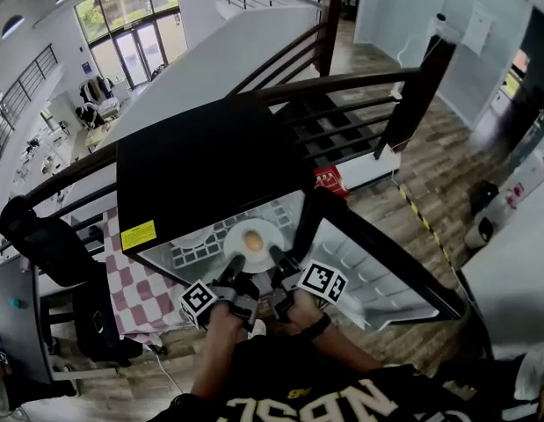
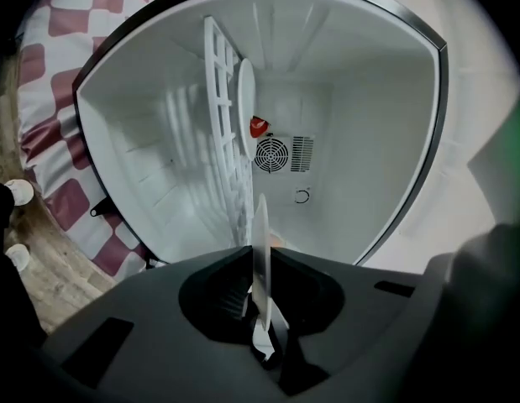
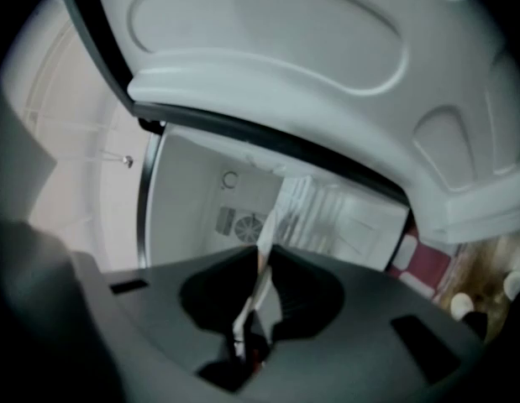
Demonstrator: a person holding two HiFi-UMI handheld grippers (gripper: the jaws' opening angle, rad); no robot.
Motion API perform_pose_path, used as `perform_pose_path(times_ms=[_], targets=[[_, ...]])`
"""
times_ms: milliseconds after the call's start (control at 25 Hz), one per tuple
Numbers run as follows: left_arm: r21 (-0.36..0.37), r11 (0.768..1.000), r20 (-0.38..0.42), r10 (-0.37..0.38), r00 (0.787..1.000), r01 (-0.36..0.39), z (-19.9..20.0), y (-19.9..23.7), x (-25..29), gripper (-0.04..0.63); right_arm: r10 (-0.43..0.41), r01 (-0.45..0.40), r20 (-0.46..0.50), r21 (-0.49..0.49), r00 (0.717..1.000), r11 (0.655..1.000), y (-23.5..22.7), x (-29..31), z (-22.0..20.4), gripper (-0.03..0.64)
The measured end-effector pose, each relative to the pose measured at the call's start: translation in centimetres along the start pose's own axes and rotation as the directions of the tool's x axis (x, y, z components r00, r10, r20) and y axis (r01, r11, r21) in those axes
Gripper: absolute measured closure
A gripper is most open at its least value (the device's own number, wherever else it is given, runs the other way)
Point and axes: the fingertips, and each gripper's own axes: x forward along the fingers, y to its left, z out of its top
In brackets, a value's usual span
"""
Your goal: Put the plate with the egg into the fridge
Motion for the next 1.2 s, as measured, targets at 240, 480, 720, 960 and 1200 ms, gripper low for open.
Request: perform_pose_path(times_ms=[240, 480, 720, 960, 1200], targets=[[0.016, 0.999, 0.007, 0.039, 0.999, -0.039, 1.0, 1.8, 0.5, 0.548, -0.04, 0.04, -0.015, -0.006, 0.999, 0.999, -1.4, 1.1, -0.3, 0.566], [0.024, 0.997, 0.006, 0.072, 0.997, -0.073, 1.3, 2.8, 1.1, 0.548, -0.071, 0.07, -0.016, -0.039, 0.997, 0.997, -2.0, 1.9, 0.1, 0.566], [0.014, 0.996, 0.001, 0.083, 0.997, -0.083, 1.6, 3.1, 1.8, 0.549, -0.079, 0.078, -0.011, -0.043, 0.997, 0.996, -2.4, 2.9, 0.4, 0.566], [0.003, 0.996, -0.011, 0.093, 0.996, -0.093, 1.8, 3.4, 2.2, 0.549, -0.084, 0.083, -0.022, -0.039, 0.996, 0.996, -2.8, 3.8, 0.1, 0.566], [0.001, 0.995, -0.014, 0.102, 0.995, -0.102, 2.2, 3.4, 2.6, 0.549, -0.083, 0.082, -0.034, -0.033, 0.996, 0.996, -2.8, 4.8, -0.2, 0.566]])
